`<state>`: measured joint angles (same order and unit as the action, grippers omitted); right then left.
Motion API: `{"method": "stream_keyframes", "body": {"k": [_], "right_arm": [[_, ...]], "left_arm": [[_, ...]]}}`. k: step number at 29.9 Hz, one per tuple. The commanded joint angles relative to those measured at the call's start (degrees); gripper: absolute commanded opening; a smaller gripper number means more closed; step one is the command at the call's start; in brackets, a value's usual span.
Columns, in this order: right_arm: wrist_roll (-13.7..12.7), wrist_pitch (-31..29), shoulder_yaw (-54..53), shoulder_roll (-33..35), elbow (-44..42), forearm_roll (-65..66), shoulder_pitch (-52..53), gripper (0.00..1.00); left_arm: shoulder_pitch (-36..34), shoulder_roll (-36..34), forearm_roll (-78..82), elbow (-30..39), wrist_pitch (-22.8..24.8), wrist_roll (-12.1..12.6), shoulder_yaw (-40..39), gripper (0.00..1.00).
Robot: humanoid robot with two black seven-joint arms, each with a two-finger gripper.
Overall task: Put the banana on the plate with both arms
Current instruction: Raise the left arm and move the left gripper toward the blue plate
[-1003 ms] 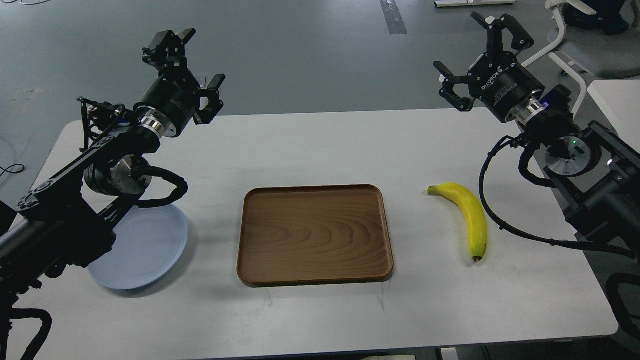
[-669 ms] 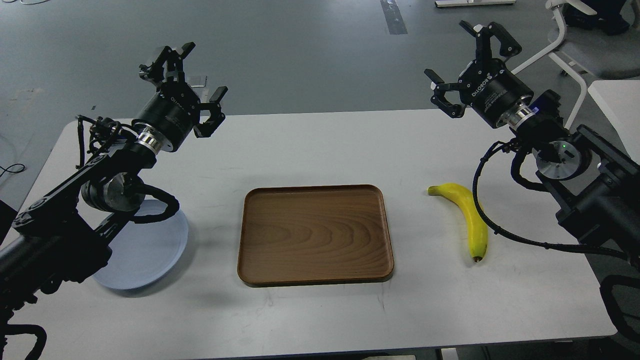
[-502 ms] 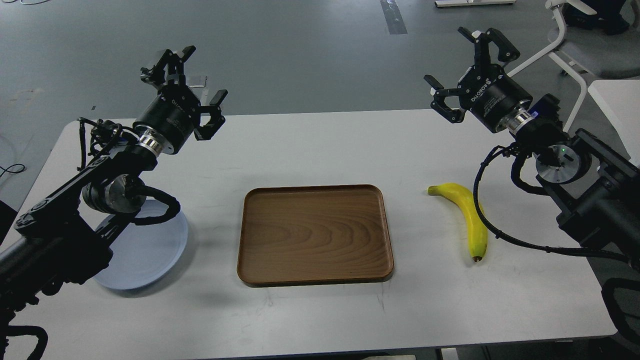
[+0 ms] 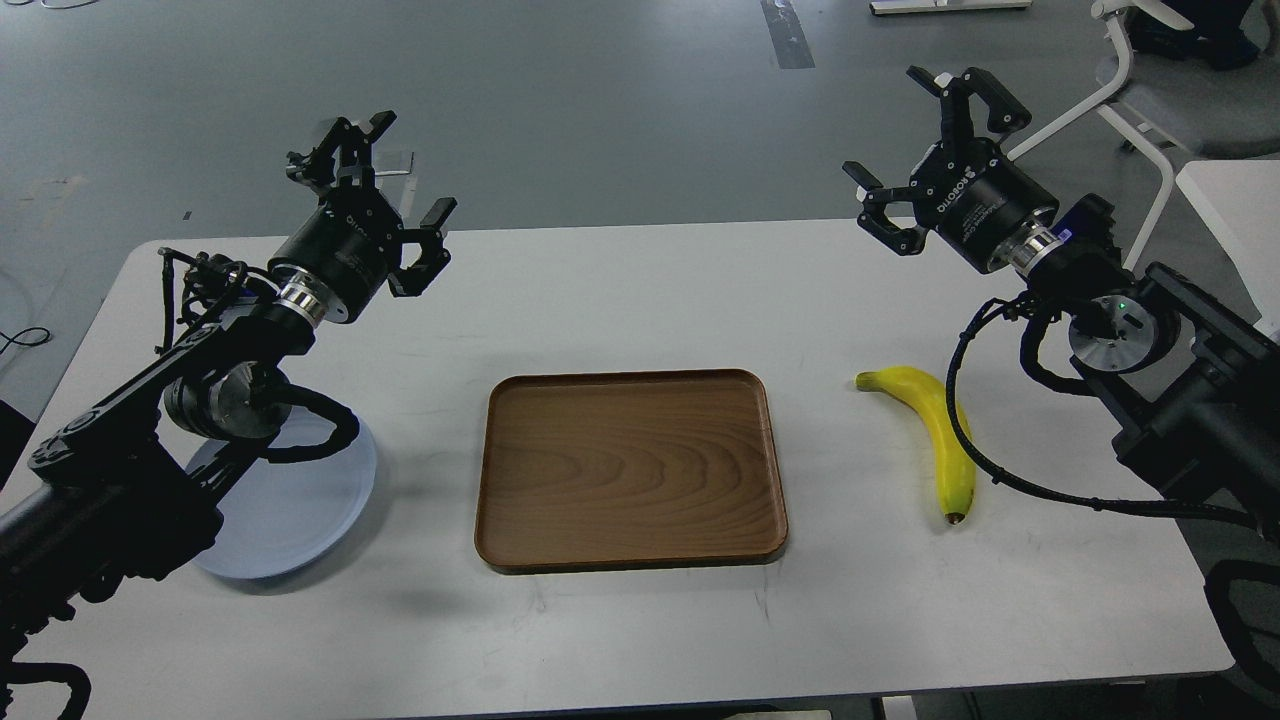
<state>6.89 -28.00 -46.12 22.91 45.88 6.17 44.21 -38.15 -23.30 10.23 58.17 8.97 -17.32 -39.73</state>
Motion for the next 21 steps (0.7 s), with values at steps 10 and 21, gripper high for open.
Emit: {"method": "stream_keyframes", "body": {"k": [10,21], "right_arm": [[-0.2,0.0,1.7,-0.5,0.1,0.1,0.3,1.00],[-0.1,0.5,2.0,-0.1,0.3,0.1,0.0,1.00]], "left_arm": [[1.3,-1.9,-0.1,0.0,-0.1,0.6,0.0,0.99],[1.3,-2.3,-0.7,0.0,-0.2,0.4,-0.7,0.99]]}}
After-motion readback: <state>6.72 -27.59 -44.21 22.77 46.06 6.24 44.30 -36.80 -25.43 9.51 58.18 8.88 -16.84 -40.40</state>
